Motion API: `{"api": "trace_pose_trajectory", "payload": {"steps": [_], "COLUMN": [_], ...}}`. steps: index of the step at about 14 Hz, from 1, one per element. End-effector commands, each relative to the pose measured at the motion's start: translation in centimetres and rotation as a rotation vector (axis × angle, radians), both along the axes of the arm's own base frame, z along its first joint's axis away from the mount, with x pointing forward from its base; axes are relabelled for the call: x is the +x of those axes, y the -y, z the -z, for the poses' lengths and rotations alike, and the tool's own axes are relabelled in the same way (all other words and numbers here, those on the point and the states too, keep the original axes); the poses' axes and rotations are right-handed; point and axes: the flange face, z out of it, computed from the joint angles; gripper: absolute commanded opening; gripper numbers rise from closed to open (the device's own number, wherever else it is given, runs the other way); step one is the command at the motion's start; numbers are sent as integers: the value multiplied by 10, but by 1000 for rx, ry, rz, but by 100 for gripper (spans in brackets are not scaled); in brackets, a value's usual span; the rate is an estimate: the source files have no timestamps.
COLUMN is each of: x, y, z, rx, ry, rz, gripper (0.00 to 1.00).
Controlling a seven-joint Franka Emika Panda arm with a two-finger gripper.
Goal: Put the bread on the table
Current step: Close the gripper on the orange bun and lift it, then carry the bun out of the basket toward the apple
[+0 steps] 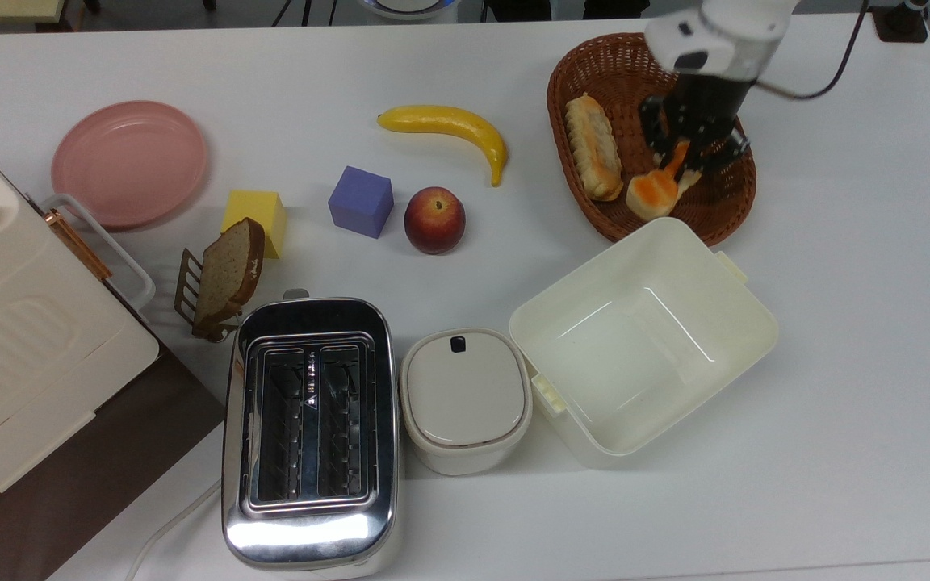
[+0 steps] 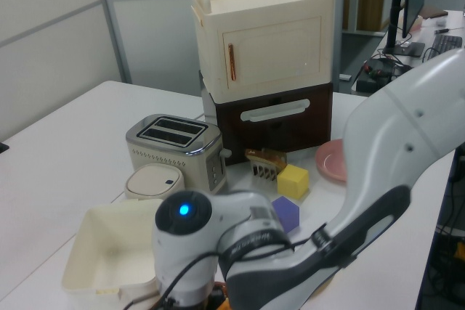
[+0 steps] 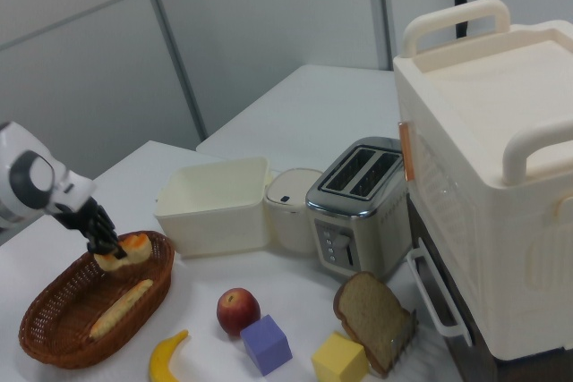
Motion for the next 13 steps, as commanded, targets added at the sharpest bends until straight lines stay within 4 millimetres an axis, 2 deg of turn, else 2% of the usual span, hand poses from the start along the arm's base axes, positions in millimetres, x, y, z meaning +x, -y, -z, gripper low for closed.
{"api": "trace_pose_trajectory", "payload": {"steps": [1,4,5,6,7,8,9,10,12,13], "x": [-22,-16,-4,10,26,36,50,59,73,85], "y": [7,26,44,67,98,117,147,164,186,202], "z": [-47,-61,-68,-84,-95,-103,-113,-113,-109,-101], "rx": [-31,-47,-49,-39,-44,-41,-39,-39,-41,-43], "ry": [28,33,45,67,76,75,91,93,96,92], "rz": [12,50,80,117,133,136,168,195,216,229], "gripper": [0,0,0,0,0,0,0,0,0,0]}}
